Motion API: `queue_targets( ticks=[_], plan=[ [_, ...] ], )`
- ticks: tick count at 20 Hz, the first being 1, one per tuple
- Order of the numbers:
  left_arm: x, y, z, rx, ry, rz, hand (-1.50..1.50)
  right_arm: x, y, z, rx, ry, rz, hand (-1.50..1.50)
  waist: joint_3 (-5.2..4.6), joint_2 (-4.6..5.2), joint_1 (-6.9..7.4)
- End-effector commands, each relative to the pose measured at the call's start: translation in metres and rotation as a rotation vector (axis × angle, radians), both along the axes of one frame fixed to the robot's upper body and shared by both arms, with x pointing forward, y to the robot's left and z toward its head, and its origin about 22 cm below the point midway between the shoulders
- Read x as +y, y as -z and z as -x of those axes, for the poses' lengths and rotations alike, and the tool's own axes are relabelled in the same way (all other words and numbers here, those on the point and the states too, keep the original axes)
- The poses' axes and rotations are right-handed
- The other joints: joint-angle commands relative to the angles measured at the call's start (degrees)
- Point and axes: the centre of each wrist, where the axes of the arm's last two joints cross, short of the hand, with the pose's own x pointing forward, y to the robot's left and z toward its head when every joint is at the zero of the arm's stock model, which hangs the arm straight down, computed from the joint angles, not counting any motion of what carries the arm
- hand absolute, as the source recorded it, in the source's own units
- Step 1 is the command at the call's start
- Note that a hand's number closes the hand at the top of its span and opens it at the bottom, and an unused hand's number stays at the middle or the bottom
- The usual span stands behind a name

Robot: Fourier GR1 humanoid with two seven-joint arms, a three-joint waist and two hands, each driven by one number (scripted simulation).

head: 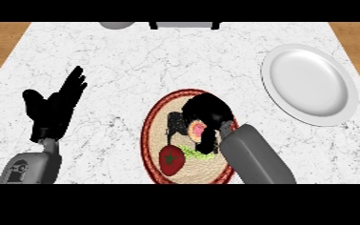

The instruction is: Pick the cupcake from the placemat and place it in the plate

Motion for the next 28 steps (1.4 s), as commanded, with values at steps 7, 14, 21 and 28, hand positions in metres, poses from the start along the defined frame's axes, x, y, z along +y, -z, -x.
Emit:
queue_targets(
  ticks=[7, 14, 21, 28],
  plan=[
    [-0.009, 0.000, -0.007, -0.001, 0.029, -0.002, 0.00, -0.007, -0.046, -0.064, -0.222, 0.741, 0.050, 1.50, 0.11, 0.92, 1.86],
    [-0.009, 0.004, -0.005, 0.008, 0.011, 0.006, 0.00, 0.006, -0.104, -0.081, -0.724, 0.962, 0.028, 1.50, 0.03, 0.32, 0.72],
    [-0.017, 0.010, 0.003, -0.005, -0.005, -0.003, 0.00, -0.038, -0.114, -0.097, -0.840, 1.215, 0.057, 1.50, 0.15, 0.28, -0.03],
    [-0.004, 0.004, -0.004, -0.014, -0.013, 0.004, 0.00, -0.086, -0.100, -0.084, -0.804, 1.361, -0.049, 1.50, 0.15, 0.23, -0.55]
  ],
)
